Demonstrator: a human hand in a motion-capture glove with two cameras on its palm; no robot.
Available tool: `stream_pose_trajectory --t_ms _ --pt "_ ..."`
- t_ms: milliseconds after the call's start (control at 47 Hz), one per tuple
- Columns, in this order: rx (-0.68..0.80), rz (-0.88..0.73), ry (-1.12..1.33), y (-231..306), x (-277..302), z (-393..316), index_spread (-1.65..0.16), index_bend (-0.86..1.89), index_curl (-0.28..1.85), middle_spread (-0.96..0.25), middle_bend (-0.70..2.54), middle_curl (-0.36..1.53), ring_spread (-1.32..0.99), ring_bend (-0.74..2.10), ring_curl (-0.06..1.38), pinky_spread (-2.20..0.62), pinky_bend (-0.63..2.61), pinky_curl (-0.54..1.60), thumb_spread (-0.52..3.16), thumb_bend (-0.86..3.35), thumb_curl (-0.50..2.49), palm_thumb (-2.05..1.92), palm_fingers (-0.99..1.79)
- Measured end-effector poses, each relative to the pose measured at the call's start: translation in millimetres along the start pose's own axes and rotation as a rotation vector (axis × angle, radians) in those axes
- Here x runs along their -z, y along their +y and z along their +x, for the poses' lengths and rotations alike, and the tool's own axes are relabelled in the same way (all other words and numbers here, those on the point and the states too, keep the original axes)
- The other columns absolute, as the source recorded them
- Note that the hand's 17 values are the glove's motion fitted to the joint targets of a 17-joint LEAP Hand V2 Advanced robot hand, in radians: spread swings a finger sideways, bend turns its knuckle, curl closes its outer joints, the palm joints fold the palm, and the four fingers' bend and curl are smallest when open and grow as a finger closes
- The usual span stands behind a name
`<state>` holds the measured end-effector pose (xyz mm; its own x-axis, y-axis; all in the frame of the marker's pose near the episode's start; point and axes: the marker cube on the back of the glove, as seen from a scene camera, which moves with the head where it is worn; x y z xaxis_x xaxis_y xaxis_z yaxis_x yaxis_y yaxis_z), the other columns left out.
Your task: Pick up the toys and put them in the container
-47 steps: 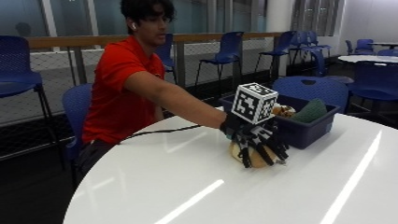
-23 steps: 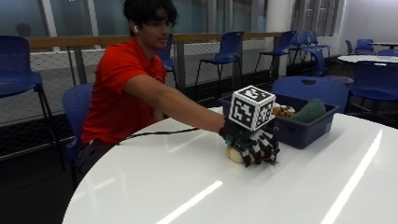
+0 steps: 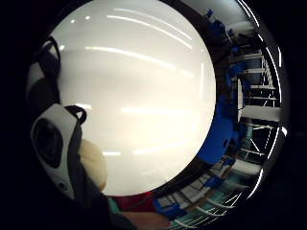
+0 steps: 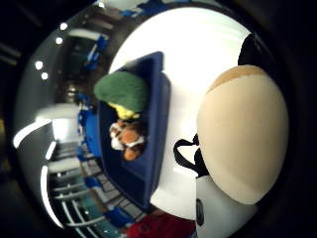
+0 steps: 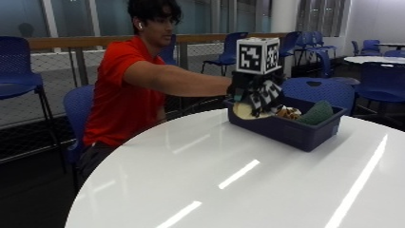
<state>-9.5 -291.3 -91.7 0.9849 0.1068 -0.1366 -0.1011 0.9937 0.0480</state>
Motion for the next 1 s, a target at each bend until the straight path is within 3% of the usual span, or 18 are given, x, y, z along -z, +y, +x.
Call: stream_pose_trajectory --t_ms 383,554,639,660,703,724,767,873,1001 --pt "0.420 0.092 -0.018 52 93 -209 -0.38 0.51 0.60 -0.44 0.99 0.82 -0.45 1.23 0.67 -0.42 1.09 0.50 0.61 0.09 0.81 0.60 1.09" --pt "0.299 0.108 0.086 52 86 -241 -0.38 0.50 0.67 -0.44 0.97 0.86 -0.45 1.23 0.68 -0.42 1.12 0.51 0.57 0.07 0.86 0.60 1.01" --pt "0.372 0.032 0.041 61 79 -246 -0.39 0.42 0.69 -0.44 0.92 0.86 -0.46 1.21 0.68 -0.42 1.16 0.52 0.56 0.05 0.88 0.59 0.86" --pt "0.398 0.007 0.030 64 78 -247 -0.39 0.28 0.66 -0.44 0.82 0.84 -0.46 1.16 0.66 -0.43 1.20 0.52 0.61 0.02 0.87 0.54 0.61" --pt "0.406 -0.027 0.035 68 74 -244 -0.37 0.22 0.69 -0.42 0.74 0.81 -0.46 1.19 0.68 -0.39 1.22 0.54 0.74 -0.05 0.84 0.41 0.40" --pt "0.390 -0.037 0.047 69 72 -241 -0.37 0.13 0.65 -0.38 0.60 0.76 -0.39 1.00 0.63 -0.29 1.20 0.55 0.82 -0.12 0.76 0.29 -0.15" --pt "0.353 -0.048 0.076 71 68 -233 -0.35 0.11 0.63 -0.31 0.50 0.72 -0.30 0.87 0.63 -0.22 1.24 0.57 0.87 -0.15 0.70 0.14 -0.38" --pt "0.200 -0.055 0.155 70 57 -202 -0.35 0.09 0.49 -0.22 0.35 0.63 -0.19 0.57 0.47 -0.09 1.17 0.47 0.95 -0.11 0.60 -0.04 -0.35" --pt "0.175 -0.074 0.163 90 38 -162 -0.33 0.09 0.42 -0.15 0.23 0.56 -0.10 0.42 0.39 0.00 1.07 0.42 0.99 -0.10 0.50 -0.11 -0.29"
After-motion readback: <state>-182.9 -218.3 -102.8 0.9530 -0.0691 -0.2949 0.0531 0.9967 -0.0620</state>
